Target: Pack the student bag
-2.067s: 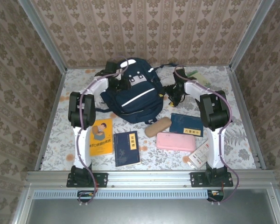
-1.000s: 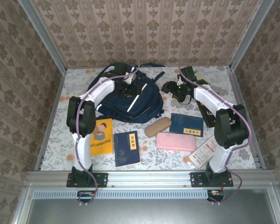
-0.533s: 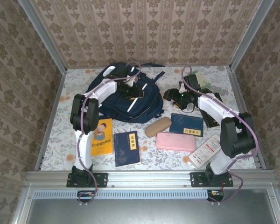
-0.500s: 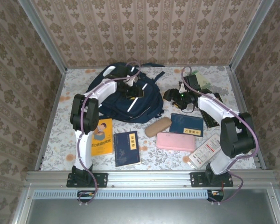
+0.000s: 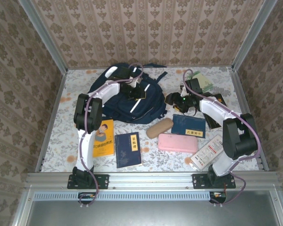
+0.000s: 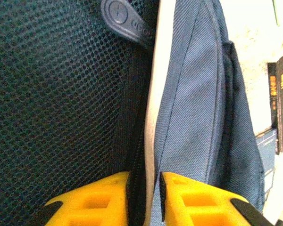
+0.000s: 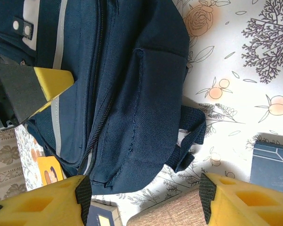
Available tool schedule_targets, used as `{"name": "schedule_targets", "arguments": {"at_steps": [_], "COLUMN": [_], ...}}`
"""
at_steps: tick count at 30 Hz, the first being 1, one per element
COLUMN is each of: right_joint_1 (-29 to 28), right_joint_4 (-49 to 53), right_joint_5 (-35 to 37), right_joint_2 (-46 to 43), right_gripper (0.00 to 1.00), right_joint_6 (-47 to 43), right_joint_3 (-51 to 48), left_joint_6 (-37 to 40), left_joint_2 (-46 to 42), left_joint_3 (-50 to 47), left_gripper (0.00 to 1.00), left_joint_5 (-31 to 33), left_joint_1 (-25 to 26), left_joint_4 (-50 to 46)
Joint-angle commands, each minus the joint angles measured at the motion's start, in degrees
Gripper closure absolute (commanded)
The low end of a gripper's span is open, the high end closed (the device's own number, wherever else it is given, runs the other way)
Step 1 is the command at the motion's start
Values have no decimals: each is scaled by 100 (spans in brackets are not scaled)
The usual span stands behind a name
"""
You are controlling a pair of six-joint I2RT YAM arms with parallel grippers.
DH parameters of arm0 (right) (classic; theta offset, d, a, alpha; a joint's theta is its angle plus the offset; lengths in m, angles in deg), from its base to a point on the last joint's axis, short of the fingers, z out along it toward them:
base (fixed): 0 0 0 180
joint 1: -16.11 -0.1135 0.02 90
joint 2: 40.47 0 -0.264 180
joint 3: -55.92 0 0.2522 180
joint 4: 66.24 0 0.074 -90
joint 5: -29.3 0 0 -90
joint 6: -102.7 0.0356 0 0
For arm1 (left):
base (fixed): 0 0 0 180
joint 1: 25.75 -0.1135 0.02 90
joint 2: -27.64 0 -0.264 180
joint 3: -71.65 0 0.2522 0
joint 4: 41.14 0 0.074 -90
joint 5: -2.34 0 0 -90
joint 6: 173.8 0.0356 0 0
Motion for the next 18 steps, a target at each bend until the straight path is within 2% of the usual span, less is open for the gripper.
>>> {"name": "schedule_targets", "arguments": {"at_steps": [1, 7, 12, 16, 18], "right_joint_1": [21, 25, 21, -32, -29], "right_joint_4": [-105, -116, 132, 523, 672], "right_joint_5": [-175, -149, -36, 421, 427], "right_joint_2": [-167, -171, -360, -650, -780], "right_gripper": [36, 38, 38, 36, 36], "right_joint_6": [-15, -14, -148, -261, -295], "right_joint_3": [-157, -238, -167, -62, -26], "left_joint_6": [-116, -40, 19, 6, -19], "left_joint_2": [-39, -57, -421, -583, -621], "left_joint_3": [-38, 16, 24, 341, 514], "left_gripper": [79, 100, 100, 100, 100], "left_joint_5": [-336, -323, -240, -250, -318], "left_joint_1": [47, 76, -36, -178, -256], "left_joint_4": [303, 241, 165, -69, -168]}}
